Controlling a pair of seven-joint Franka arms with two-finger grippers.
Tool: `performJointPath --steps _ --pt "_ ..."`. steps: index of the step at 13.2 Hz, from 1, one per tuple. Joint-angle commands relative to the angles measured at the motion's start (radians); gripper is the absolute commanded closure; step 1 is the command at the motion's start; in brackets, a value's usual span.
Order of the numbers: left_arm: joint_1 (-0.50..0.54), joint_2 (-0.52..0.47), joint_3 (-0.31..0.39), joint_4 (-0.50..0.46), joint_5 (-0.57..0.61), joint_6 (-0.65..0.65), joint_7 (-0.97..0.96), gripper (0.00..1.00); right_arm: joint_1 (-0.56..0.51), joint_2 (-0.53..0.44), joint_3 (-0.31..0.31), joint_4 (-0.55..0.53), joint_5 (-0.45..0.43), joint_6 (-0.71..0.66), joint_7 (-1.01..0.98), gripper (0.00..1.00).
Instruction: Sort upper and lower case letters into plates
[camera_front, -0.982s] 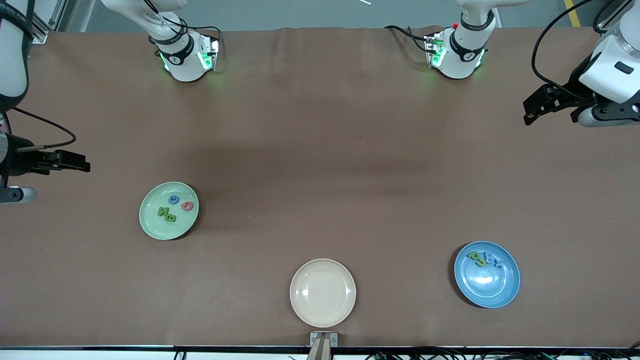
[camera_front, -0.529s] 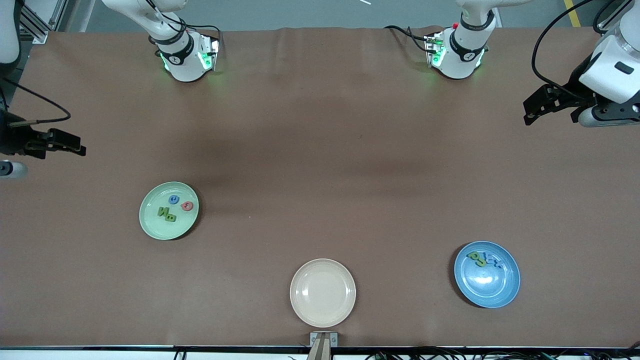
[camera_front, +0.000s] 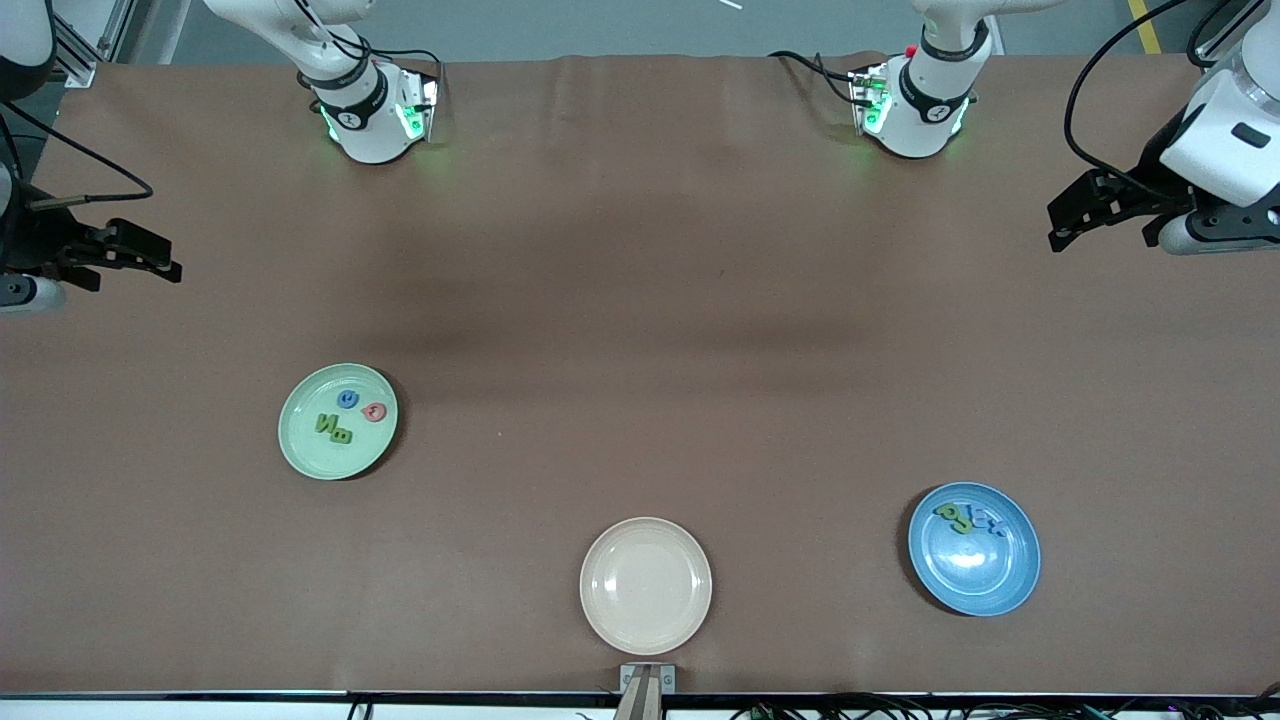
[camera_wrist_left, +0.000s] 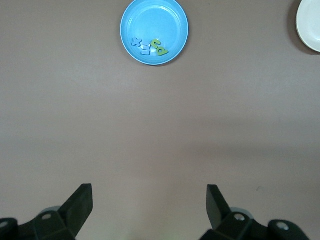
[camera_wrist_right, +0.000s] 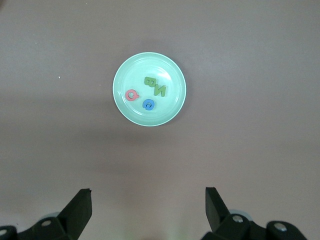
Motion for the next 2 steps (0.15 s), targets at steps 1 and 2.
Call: performJointPath --steps 1,2 --pt "0.0 0.012 0.002 0.026 0.002 -0.006 0.014 0.0 -0.018 -0.044 0.016 -0.037 0.002 0.007 0.011 0.0" --pt "-0.002 0.012 0.002 0.025 0.002 -0.01 0.014 0.0 -0.02 -0.044 0.016 -0.037 0.004 0.007 0.012 0.0"
